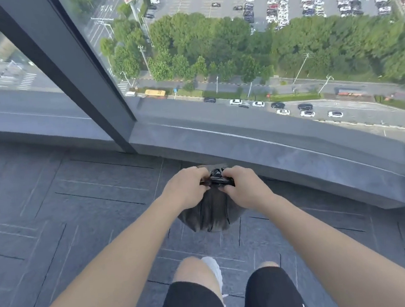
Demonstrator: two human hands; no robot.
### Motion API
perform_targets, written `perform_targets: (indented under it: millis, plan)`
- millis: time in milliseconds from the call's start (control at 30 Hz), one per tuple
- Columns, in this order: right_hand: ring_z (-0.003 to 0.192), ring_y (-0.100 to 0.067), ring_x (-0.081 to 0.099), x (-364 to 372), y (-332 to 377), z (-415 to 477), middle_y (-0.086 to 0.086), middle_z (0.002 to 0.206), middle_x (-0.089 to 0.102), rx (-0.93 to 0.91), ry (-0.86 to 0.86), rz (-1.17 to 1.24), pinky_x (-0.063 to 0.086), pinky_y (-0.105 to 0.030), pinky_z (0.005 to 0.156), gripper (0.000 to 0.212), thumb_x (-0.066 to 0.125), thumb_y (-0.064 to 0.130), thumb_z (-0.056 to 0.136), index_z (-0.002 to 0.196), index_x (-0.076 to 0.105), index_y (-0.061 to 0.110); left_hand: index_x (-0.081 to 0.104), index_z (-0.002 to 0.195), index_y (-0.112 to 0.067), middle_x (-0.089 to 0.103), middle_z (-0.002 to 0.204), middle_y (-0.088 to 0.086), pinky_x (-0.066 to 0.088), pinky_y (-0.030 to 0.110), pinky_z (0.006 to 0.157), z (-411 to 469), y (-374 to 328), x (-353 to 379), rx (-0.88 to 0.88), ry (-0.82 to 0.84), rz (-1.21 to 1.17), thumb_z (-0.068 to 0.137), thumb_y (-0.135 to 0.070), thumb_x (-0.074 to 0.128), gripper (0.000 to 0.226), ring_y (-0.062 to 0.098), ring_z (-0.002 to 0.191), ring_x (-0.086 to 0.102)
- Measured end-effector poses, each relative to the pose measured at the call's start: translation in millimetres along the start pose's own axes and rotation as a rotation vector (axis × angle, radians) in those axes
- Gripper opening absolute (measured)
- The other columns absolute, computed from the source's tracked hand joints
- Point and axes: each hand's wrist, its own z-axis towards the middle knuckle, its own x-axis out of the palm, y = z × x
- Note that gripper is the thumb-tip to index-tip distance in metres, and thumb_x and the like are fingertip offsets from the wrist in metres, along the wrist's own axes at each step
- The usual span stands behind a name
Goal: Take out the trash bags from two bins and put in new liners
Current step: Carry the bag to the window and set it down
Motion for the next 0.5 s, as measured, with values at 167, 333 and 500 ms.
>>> perform_targets:
  millis: [167, 333, 500]
  plan:
    - [0.091, -0.029, 0.056, 77, -49, 79, -0.003, 0.091, 0.055, -0.007, 0.014, -0.032, 0.047, -0.039, 0.079, 0.008, 0.062, 0.021, 0.09, 0.092, 0.063, 0.014, 0.062, 0.116, -0.021, 0.061, 0.118, 0.002, 0.043, 0.034, 0.088, 69, 67, 66, -0.006, -0.01, -0.025, 0.093, -0.025, 0.06, 0.023, 0.026, 0.11, 0.055]
    - [0.09, -0.029, 0.055, 127, -83, 138, -0.008, 0.095, 0.056, -0.051, -0.043, -0.057, 0.043, -0.037, 0.08, 0.008, 0.06, 0.019, 0.09, 0.096, 0.065, 0.015, 0.064, 0.113, -0.018, 0.064, 0.116, 0.005, 0.047, 0.037, 0.09, 121, 113, 115, -0.045, -0.072, -0.136, 0.093, -0.018, 0.059, 0.021, 0.027, 0.107, 0.058]
    - [0.096, -0.03, 0.056, 147, -97, 157, -0.009, 0.101, 0.054, -0.014, -0.024, -0.075, 0.039, -0.034, 0.079, 0.014, 0.059, 0.023, 0.091, 0.1, 0.064, 0.014, 0.062, 0.12, -0.018, 0.061, 0.121, 0.005, 0.042, 0.034, 0.094, 137, 133, 133, -0.055, -0.114, -0.146, 0.091, -0.021, 0.065, 0.029, 0.025, 0.113, 0.055]
